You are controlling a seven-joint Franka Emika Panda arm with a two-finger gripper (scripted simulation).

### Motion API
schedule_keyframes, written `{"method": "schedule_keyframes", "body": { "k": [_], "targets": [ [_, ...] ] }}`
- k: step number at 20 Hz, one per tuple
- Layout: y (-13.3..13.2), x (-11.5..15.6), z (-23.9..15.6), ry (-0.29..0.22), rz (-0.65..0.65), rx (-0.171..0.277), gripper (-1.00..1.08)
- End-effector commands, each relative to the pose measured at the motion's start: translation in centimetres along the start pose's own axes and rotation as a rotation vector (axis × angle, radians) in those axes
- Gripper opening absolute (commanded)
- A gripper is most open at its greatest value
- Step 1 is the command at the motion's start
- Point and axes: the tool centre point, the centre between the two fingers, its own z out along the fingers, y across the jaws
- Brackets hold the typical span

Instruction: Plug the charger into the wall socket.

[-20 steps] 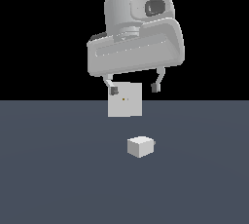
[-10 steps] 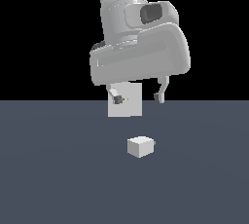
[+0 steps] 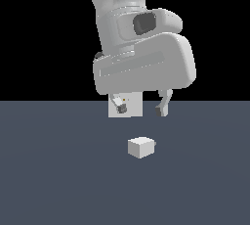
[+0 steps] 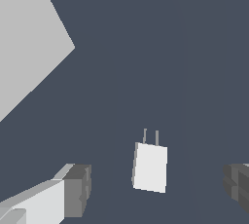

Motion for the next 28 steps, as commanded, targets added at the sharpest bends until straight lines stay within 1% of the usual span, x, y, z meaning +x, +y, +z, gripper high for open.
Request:
{"method": "schedule_keyframes", "body": {
  "k": [1, 7, 12, 22, 28],
  "targets": [
    [0.2, -0.2, 0.4, 0.016, 0.036, -0.005, 1.0],
    [0.5, -0.6, 1.2, 0.043, 0.1, -0.016, 1.0],
    [0.6, -0.8, 1.6, 0.056, 0.132, -0.022, 1.0],
    [0.7, -0.9, 1.8, 0.058, 0.141, -0.024, 1.0],
    [0.7, -1.4, 3.3, 0.057, 0.142, -0.024, 1.0]
  ]
}}
